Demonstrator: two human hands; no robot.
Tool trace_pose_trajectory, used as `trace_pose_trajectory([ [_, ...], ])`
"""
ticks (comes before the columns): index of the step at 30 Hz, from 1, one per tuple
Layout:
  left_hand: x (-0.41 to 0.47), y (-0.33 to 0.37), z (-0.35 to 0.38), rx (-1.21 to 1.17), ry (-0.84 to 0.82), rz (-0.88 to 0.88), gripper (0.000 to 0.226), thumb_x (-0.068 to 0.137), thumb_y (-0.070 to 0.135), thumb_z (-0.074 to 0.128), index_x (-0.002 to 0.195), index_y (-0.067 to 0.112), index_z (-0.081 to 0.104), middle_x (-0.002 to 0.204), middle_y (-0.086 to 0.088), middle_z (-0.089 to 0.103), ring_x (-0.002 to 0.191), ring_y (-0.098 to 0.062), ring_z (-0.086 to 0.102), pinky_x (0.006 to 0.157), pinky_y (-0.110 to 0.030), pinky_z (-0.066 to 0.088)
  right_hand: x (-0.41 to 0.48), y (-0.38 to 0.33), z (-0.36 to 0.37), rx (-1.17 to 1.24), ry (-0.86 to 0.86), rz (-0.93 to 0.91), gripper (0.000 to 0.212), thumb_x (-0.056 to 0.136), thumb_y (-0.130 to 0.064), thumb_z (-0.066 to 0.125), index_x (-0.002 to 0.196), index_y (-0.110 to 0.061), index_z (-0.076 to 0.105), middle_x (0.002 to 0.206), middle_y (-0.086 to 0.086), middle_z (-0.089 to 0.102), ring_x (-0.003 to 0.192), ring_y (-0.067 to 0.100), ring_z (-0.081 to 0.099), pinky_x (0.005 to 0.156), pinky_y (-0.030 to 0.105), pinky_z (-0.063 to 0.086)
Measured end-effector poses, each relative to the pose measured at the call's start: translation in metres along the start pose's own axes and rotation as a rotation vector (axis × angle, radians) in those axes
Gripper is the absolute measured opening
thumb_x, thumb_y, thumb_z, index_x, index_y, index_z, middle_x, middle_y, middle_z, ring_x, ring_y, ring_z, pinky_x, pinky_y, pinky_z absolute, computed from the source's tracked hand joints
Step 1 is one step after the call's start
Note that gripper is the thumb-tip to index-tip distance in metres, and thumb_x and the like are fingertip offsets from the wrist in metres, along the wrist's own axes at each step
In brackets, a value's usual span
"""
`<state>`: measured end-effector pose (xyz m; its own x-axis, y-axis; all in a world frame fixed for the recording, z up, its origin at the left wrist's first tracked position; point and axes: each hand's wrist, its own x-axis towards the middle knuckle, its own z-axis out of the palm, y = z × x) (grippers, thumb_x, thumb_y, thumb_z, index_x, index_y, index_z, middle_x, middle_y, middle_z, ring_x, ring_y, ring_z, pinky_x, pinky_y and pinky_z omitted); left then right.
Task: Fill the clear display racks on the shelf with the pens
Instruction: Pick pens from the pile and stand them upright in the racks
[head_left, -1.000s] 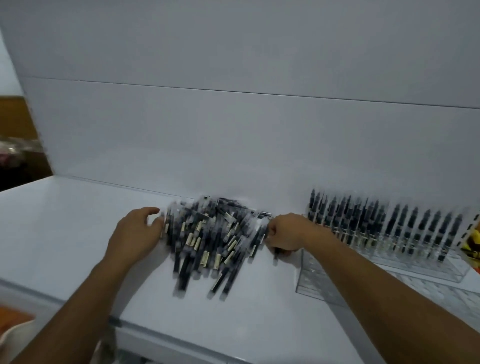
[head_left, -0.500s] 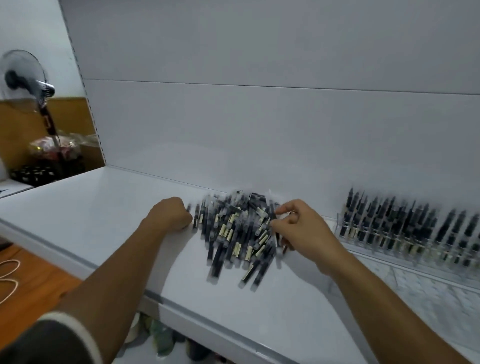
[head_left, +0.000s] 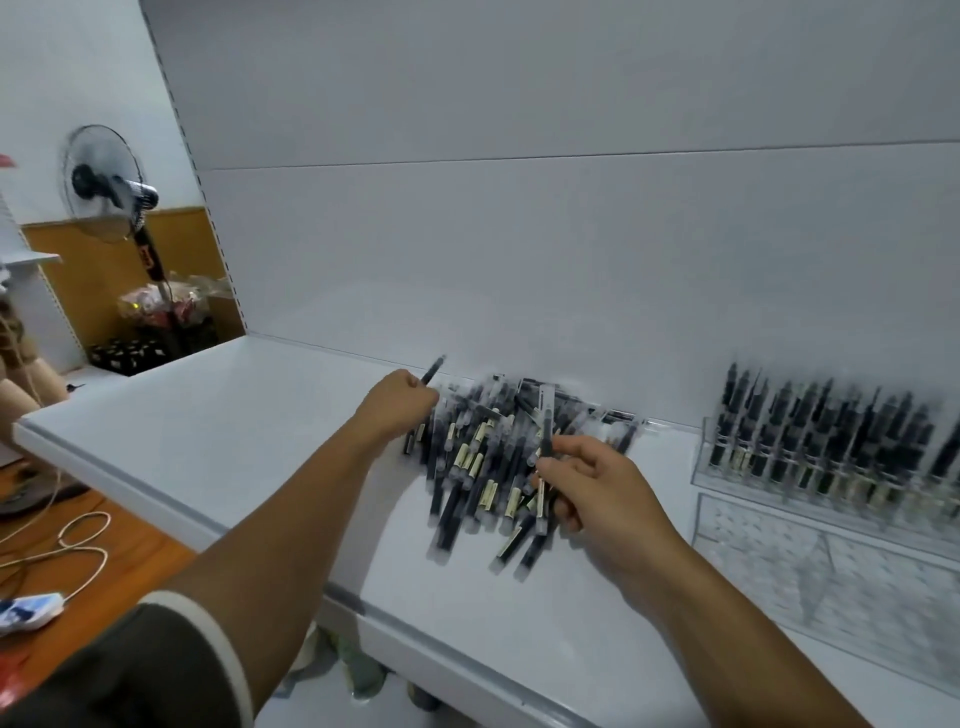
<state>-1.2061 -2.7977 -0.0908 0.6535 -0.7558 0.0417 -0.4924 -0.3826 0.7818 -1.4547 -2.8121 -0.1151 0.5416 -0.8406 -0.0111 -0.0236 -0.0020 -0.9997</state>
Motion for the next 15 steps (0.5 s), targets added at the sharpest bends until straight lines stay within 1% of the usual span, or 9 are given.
trace_pose_trajectory([
  [1,0.001,0.006,0.004,0.006,-0.022,0.020,0.019,0.087,0.022,0.056,0.073,0.014,0.046,0.079,-0.009,0.059,0.067,-0.018,0.049,0.062,-0.029,0.037,0.000,0.001,0.000,0.006,-0.007,0.011,0.029,0.093,-0.021,0.064,0.122,-0.023,0.058,0.081,-0.003,0.068,0.055,0.006,0.053,0.050,0.027,0.041],
  [2,0.003,0.012,0.009,0.039,-0.047,0.043,0.027,0.087,0.029,0.060,0.068,0.015,0.046,0.072,-0.006,0.060,0.064,-0.017,0.051,0.063,-0.029,0.038,0.000,0.001,0.000,0.007,-0.012,0.020,0.029,0.093,-0.022,0.064,0.121,-0.023,0.058,0.080,-0.005,0.067,0.055,0.006,0.053,0.051,0.027,0.041],
  [3,0.006,0.018,0.013,0.097,-0.070,0.065,0.038,0.086,0.037,0.062,0.060,0.016,0.045,0.060,-0.002,0.057,0.055,-0.015,0.050,0.060,-0.028,0.037,0.000,0.001,-0.001,0.002,-0.014,0.027,0.029,0.093,-0.022,0.064,0.122,-0.024,0.058,0.078,-0.006,0.067,0.056,0.007,0.053,0.051,0.027,0.041],
  [4,0.008,0.023,0.017,0.168,-0.084,0.082,0.046,0.085,0.044,0.063,0.053,0.017,0.043,0.049,0.003,0.049,0.046,-0.013,0.045,0.055,-0.025,0.034,0.000,0.000,-0.002,-0.005,-0.016,0.030,0.029,0.094,-0.023,0.064,0.122,-0.024,0.057,0.077,-0.007,0.066,0.055,0.007,0.053,0.051,0.027,0.040],
  [5,0.009,0.028,0.022,0.237,-0.090,0.088,0.051,0.084,0.048,0.064,0.050,0.017,0.042,0.044,0.004,0.043,0.040,-0.013,0.039,0.052,-0.024,0.031,-0.001,0.000,-0.003,-0.011,-0.018,0.032,0.029,0.094,-0.024,0.064,0.122,-0.025,0.057,0.076,-0.007,0.066,0.055,0.006,0.052,0.050,0.027,0.040],
  [7,0.011,0.035,0.028,0.329,-0.085,0.085,0.053,0.081,0.053,0.065,0.053,0.015,0.041,0.045,0.003,0.039,0.041,-0.013,0.037,0.050,-0.025,0.030,-0.002,-0.002,-0.003,-0.009,-0.026,0.034,0.028,0.094,-0.024,0.063,0.121,-0.026,0.056,0.079,-0.006,0.065,0.054,0.006,0.052,0.050,0.027,0.040],
  [11,0.012,0.044,0.032,0.355,-0.087,0.061,0.047,0.078,0.046,0.070,0.059,0.012,0.045,0.047,0.002,0.043,0.042,-0.013,0.039,0.048,-0.024,0.029,-0.001,-0.004,-0.003,0.012,-0.035,0.037,0.027,0.094,-0.025,0.063,0.120,-0.027,0.056,0.083,-0.003,0.065,0.053,0.004,0.052,0.050,0.025,0.039],
  [13,0.012,0.047,0.032,0.321,-0.096,0.047,0.041,0.079,0.038,0.072,0.061,0.010,0.048,0.046,0.001,0.044,0.041,-0.014,0.038,0.047,-0.023,0.030,-0.001,-0.004,-0.003,0.012,-0.034,0.036,0.027,0.094,-0.026,0.063,0.121,-0.027,0.057,0.086,-0.002,0.067,0.054,0.005,0.052,0.049,0.025,0.039],
  [15,0.013,0.048,0.032,0.255,-0.103,0.033,0.038,0.080,0.028,0.072,0.060,0.009,0.047,0.047,-0.001,0.043,0.040,-0.015,0.036,0.047,-0.023,0.029,-0.001,-0.004,-0.004,0.012,-0.033,0.037,0.029,0.094,-0.027,0.063,0.122,-0.027,0.057,0.088,-0.001,0.067,0.054,0.004,0.053,0.049,0.024,0.040],
])
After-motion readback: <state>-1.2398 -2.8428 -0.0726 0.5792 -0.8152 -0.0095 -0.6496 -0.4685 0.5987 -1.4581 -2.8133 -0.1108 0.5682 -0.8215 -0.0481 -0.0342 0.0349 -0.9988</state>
